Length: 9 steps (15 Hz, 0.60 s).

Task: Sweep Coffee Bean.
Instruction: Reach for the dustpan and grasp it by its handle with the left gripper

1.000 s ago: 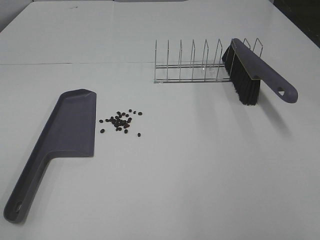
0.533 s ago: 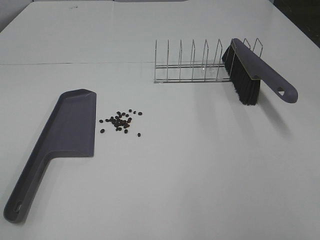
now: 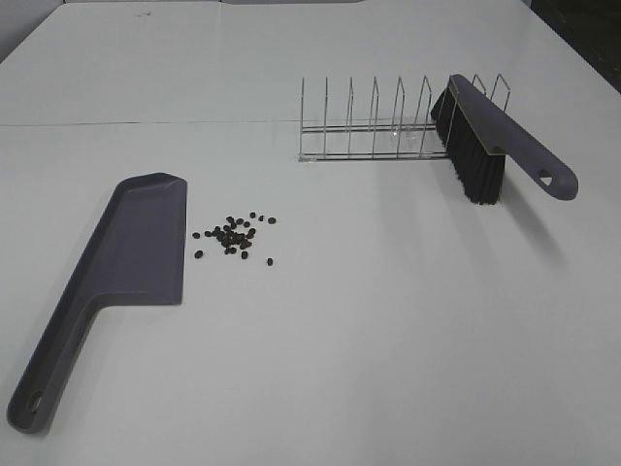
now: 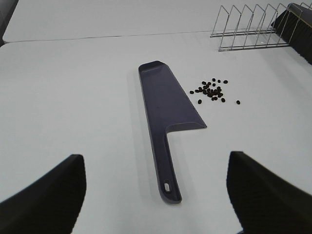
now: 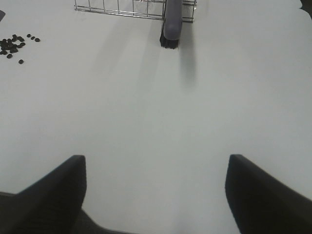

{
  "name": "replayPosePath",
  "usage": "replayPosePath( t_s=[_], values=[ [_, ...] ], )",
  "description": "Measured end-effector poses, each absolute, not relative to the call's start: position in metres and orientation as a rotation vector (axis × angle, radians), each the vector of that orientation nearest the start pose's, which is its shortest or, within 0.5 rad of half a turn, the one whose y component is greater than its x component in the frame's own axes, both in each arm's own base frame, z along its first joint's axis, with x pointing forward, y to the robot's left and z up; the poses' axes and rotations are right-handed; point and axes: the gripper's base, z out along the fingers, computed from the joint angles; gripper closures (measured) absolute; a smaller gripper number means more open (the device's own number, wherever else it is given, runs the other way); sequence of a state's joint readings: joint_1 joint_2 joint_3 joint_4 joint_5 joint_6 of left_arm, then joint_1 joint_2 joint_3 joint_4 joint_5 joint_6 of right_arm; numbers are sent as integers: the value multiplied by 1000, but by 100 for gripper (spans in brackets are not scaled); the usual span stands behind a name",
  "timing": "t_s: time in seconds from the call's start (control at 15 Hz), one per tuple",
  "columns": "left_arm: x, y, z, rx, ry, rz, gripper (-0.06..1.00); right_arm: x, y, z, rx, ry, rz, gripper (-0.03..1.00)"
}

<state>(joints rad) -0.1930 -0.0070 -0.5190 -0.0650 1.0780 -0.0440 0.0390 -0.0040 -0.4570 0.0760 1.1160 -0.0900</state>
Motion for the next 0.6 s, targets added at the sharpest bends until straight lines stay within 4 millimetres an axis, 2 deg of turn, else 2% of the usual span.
replayPosePath(
  t_s=[0.6],
  values=[
    [-9,-2,281,137,2044,-218,22,-4,6,261,-142,2132,63,22]
  ],
)
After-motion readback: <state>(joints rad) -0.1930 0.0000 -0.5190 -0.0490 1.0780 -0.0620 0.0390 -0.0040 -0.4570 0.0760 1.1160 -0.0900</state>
